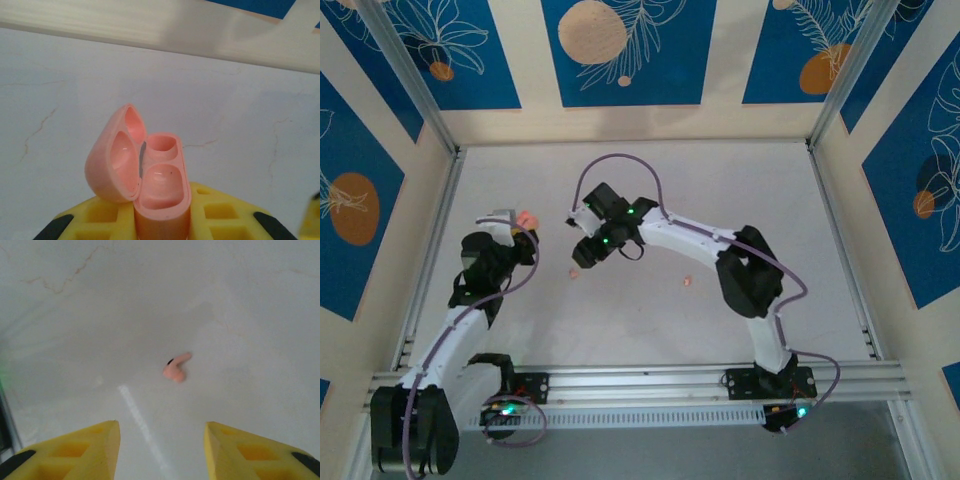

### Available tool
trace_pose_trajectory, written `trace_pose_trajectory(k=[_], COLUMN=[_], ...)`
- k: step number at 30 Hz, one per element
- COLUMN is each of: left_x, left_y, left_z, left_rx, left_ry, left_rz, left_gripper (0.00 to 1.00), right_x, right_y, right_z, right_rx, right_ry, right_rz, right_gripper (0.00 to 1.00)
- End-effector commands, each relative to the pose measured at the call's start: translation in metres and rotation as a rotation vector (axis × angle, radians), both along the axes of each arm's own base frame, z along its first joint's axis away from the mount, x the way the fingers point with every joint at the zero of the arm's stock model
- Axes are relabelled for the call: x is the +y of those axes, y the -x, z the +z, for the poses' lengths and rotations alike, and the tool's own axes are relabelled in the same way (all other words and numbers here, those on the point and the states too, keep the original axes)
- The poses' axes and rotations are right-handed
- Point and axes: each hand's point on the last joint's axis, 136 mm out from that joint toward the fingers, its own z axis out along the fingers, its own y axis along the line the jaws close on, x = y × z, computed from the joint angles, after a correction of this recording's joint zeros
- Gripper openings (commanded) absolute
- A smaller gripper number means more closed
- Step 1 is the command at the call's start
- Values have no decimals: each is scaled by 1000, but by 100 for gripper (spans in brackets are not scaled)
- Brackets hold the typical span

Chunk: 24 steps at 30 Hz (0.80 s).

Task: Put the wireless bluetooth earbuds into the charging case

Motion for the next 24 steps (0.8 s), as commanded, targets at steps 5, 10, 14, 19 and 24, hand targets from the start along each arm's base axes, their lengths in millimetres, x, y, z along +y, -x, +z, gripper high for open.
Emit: trace_pose_trajectory(k=[5, 10, 14, 19, 24], left_x=[12, 13, 13, 13, 12], left_y=[0, 0, 0, 0, 0], left_z=[-1, -2, -2, 1, 2], left_rx=[9, 11, 12, 2, -3], left_ry=[14, 12, 11, 9, 11], left_rz=[50, 51, 51, 49, 43], left_gripper=[22, 22, 22, 22, 22], right_x=[32, 41, 48, 50, 49], right_y=[-9, -7, 0, 2, -1], right_z=[-33, -52, -64, -75, -84], right_rx=[8, 14, 12, -1, -24], right_ry=[14, 32, 50, 74, 99], right_rz=[57, 83, 120, 132, 133], right_gripper=[51, 51, 50, 50, 48])
